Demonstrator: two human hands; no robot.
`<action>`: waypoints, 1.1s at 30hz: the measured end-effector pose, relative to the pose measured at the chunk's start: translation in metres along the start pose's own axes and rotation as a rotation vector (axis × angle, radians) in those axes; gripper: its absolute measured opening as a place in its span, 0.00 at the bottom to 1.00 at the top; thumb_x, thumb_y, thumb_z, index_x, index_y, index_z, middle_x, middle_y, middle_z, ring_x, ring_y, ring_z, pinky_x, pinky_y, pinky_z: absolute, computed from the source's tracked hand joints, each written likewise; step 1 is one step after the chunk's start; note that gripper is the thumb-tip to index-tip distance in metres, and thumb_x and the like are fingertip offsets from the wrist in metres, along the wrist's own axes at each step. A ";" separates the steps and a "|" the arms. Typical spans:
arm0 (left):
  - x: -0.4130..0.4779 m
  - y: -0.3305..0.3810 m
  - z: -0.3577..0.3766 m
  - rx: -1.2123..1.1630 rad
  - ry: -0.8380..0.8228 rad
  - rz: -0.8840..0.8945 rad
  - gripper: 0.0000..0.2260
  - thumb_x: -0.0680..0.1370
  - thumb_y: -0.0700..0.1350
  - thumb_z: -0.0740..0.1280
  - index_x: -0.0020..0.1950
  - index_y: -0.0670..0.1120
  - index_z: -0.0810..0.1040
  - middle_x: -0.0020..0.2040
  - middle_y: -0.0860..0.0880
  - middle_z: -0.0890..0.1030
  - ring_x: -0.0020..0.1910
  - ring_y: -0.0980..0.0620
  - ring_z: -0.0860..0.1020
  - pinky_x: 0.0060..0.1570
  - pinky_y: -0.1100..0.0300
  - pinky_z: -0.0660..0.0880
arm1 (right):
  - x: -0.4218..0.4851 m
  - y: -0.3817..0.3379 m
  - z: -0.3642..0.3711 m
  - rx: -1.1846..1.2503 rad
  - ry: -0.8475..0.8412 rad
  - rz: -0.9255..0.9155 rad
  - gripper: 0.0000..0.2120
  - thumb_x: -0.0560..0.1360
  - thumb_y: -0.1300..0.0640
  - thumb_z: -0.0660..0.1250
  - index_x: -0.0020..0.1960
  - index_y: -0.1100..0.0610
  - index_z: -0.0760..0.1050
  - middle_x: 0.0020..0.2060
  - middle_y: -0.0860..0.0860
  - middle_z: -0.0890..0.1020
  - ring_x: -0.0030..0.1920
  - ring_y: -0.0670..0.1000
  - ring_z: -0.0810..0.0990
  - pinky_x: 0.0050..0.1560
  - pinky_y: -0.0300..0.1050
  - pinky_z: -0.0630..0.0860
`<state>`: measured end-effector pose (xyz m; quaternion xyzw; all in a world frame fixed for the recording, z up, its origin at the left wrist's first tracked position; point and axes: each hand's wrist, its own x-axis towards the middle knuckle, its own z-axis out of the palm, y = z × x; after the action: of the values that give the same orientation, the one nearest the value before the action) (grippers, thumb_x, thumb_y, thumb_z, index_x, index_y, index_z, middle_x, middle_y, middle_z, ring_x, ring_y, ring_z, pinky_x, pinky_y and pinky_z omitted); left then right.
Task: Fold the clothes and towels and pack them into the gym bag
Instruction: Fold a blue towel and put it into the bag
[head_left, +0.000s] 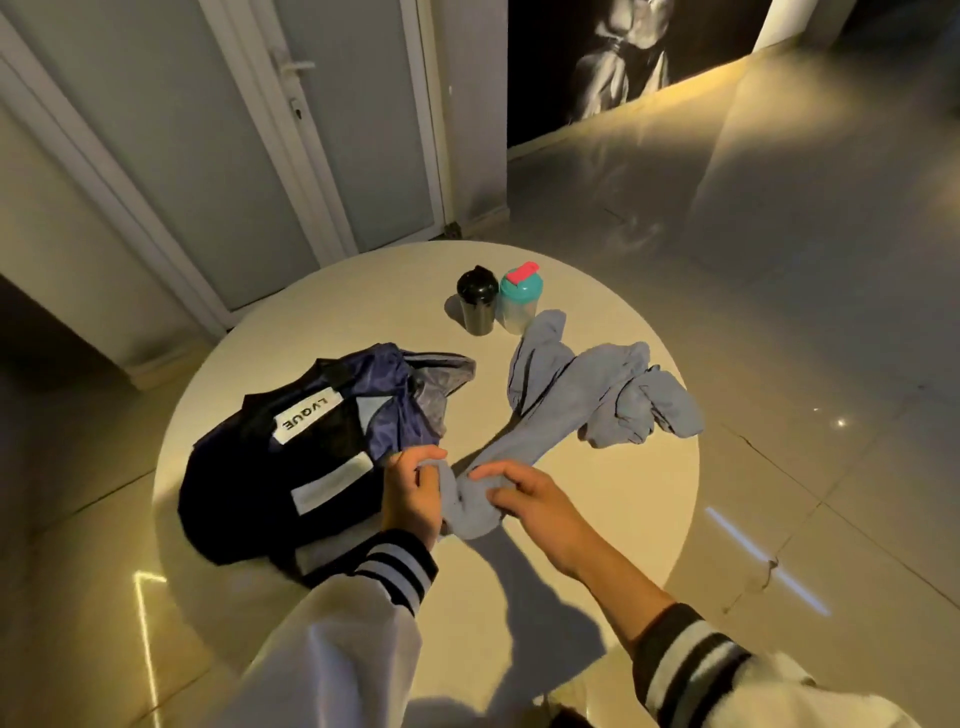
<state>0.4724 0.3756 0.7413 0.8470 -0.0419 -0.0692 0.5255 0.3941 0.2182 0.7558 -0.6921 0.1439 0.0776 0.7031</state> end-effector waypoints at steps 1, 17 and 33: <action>-0.009 -0.012 -0.011 -0.013 0.010 -0.044 0.09 0.78 0.40 0.59 0.48 0.41 0.79 0.46 0.38 0.78 0.48 0.39 0.77 0.52 0.43 0.77 | -0.009 0.006 0.014 -0.057 -0.047 0.016 0.14 0.81 0.64 0.61 0.59 0.51 0.81 0.57 0.50 0.83 0.55 0.48 0.81 0.57 0.44 0.77; -0.066 -0.192 0.012 0.438 -0.427 0.215 0.22 0.80 0.50 0.67 0.74 0.60 0.69 0.80 0.56 0.56 0.78 0.53 0.52 0.77 0.53 0.53 | -0.004 0.176 0.058 -0.870 0.234 -0.305 0.14 0.79 0.59 0.63 0.64 0.57 0.77 0.57 0.56 0.78 0.57 0.56 0.73 0.58 0.50 0.71; -0.081 -0.252 0.037 0.158 0.007 0.491 0.09 0.80 0.34 0.65 0.59 0.37 0.79 0.56 0.52 0.78 0.56 0.60 0.74 0.55 0.73 0.69 | 0.005 0.277 0.053 -0.805 0.334 -0.759 0.12 0.82 0.57 0.64 0.64 0.53 0.79 0.56 0.49 0.80 0.56 0.48 0.74 0.57 0.32 0.67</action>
<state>0.3860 0.4663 0.5048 0.8500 -0.2498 0.0667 0.4590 0.3186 0.2784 0.4905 -0.9110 -0.0462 -0.2419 0.3308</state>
